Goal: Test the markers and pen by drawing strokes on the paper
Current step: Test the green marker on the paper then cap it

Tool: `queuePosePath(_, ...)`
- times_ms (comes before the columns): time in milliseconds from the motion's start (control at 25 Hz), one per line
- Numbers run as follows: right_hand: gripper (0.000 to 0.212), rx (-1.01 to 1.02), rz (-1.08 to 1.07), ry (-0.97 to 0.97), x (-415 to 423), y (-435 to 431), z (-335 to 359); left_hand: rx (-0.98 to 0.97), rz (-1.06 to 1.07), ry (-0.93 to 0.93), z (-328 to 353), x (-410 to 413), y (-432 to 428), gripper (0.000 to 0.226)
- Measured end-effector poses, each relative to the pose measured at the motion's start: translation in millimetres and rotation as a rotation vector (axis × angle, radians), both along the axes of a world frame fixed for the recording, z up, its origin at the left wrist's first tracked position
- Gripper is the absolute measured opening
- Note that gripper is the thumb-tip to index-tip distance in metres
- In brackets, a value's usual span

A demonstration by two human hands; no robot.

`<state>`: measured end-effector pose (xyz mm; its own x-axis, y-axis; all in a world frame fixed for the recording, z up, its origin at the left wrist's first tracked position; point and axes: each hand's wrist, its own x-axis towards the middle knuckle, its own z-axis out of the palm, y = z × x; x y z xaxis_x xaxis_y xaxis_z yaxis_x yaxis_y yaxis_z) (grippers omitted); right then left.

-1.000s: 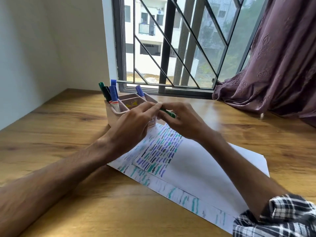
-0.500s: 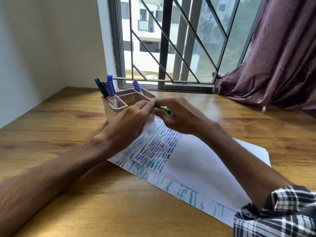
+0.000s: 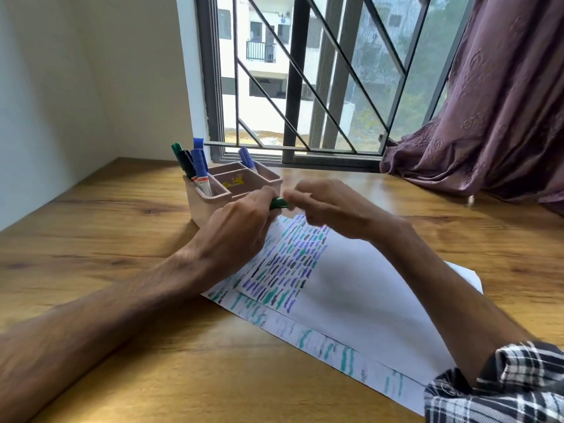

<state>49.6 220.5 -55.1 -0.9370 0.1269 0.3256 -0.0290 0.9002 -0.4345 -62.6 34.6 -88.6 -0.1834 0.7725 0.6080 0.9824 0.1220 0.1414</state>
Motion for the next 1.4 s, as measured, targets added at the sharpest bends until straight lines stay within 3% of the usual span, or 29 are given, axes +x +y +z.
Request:
queuePosePath(120,0.016,-0.386,-0.048,-0.007,7,9,6,0.042,-0.011,-0.117,1,8,-2,0.011)
queuePosePath(280,0.018,-0.706,-0.062,0.078,1,12,3,-0.126,-0.204,-0.136,-3,18,-4,0.021)
queuePosePath(400,0.033,-0.823,-0.008,0.062,1,11,-6,-0.311,-0.214,-0.06,-13,21,-2,0.028)
queuePosePath(520,0.058,-1.011,0.049,-0.019,5,17,-10,-0.304,-0.198,-0.052,-8,19,-4,0.029)
queuePosePath(640,0.059,-1.205,0.086,0.006,9,25,-8,-0.284,-0.185,-0.094,-6,19,-6,0.03)
queuePosePath(960,0.012,-1.0,-0.047,-0.017,32,9,-31,-0.224,-0.158,-0.135,-13,24,-4,0.035)
queuePosePath(1200,0.024,-0.801,-0.119,0.069,51,12,-36,-0.164,-0.148,-0.242,-16,24,3,0.031)
queuePosePath(1400,0.018,-0.695,-0.061,0.085,56,15,-38,-0.167,-0.127,-0.228,-14,25,6,0.032)
